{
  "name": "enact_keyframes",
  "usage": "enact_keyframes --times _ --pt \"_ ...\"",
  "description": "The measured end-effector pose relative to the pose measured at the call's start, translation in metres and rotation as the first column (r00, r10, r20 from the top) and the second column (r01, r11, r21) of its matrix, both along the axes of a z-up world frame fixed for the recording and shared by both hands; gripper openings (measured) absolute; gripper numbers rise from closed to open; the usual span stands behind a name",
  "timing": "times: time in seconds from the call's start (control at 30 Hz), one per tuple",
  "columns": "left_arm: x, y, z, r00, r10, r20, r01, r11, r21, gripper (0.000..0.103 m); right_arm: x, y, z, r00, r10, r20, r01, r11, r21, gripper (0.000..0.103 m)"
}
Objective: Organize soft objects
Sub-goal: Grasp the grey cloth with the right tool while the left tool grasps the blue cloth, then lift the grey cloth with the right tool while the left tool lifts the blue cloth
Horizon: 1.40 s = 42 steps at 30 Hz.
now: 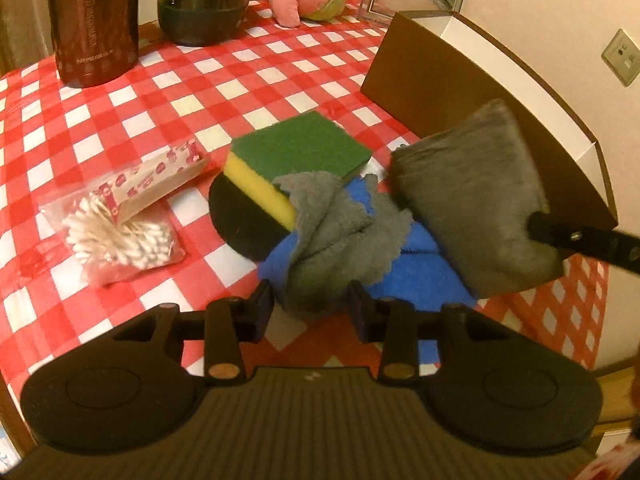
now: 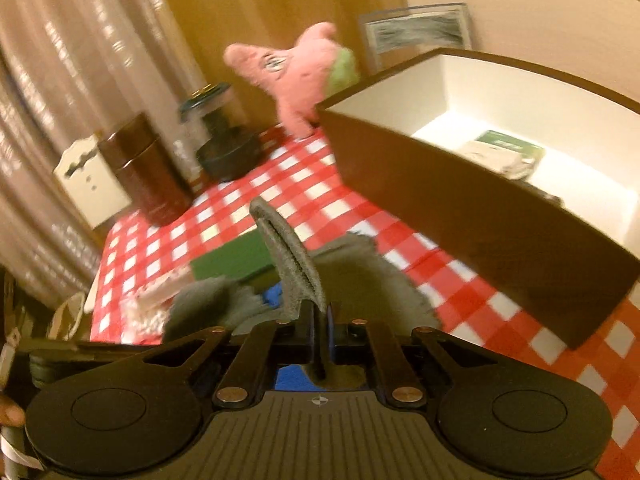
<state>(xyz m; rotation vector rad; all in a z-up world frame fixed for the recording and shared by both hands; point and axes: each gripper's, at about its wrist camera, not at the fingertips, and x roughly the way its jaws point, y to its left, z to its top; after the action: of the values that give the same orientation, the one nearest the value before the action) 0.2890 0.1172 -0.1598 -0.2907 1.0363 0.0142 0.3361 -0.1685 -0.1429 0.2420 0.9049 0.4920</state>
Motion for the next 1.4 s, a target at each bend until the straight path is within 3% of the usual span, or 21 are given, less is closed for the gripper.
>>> enact_keyframes --times 0.03,0.07,0.1,0.13,0.27,0.4,0.5,0.7,0.97,1.17,1.27,1.4 --pt "0.002 -0.002 -0.001 1.000 -0.002 -0.004 0.002 1.000 0.007 0.033 0.001 -0.007 0.001 1.000 -0.019 -0.005 0.019 1.000 0.010 0.005" --pt "0.003 -0.004 -0.002 1.000 -0.010 -0.004 0.011 1.000 0.016 0.024 0.002 -0.013 0.002 0.999 -0.033 -0.006 0.033 0.999 0.017 0.005" --pt "0.003 -0.006 -0.001 1.000 -0.023 0.002 0.023 0.999 0.022 0.007 0.002 -0.019 0.005 0.999 -0.049 -0.004 0.049 0.999 0.020 0.005" --pt "0.003 -0.008 0.000 0.999 -0.032 0.006 0.031 0.999 0.034 0.000 0.002 -0.024 0.007 0.998 -0.064 -0.001 0.064 0.998 0.026 0.005" --pt "-0.006 -0.020 0.016 0.992 -0.107 0.069 0.104 0.993 0.049 0.000 0.000 -0.042 0.019 0.995 -0.104 0.015 0.103 0.994 0.047 0.005" --pt "-0.026 -0.035 0.041 0.965 -0.216 0.147 0.208 0.976 0.065 0.000 -0.003 -0.055 0.027 0.992 -0.126 0.026 0.124 0.990 0.066 0.005" --pt "-0.042 -0.044 0.050 0.952 -0.268 0.146 0.258 0.963 0.083 0.000 -0.006 -0.060 0.034 0.991 -0.130 0.040 0.127 0.990 0.066 0.005" --pt "-0.082 -0.031 0.060 0.962 -0.243 0.123 0.238 0.970 0.050 0.000 -0.019 -0.071 0.046 0.989 -0.137 0.059 0.133 0.989 0.071 0.005" --pt "-0.117 -0.005 0.107 0.967 -0.165 0.193 0.161 0.986 0.036 0.000 -0.039 -0.076 0.069 0.989 -0.118 0.090 0.111 0.990 0.083 0.004" --pt "-0.112 -0.007 0.144 0.952 -0.159 0.263 0.148 0.987 0.062 0.000 -0.050 -0.071 0.093 0.989 -0.079 0.128 0.073 0.996 0.054 0.004" --pt "-0.107 -0.015 0.163 0.932 -0.188 0.309 0.172 0.982 0.080 0.000 -0.055 -0.071 0.104 0.988 -0.059 0.146 0.051 0.997 0.054 0.004" --pt "-0.100 -0.026 0.168 0.923 -0.242 0.300 0.225 0.970 0.092 0.000 -0.061 -0.071 0.113 0.987 -0.034 0.159 0.028 0.999 0.043 0.004"
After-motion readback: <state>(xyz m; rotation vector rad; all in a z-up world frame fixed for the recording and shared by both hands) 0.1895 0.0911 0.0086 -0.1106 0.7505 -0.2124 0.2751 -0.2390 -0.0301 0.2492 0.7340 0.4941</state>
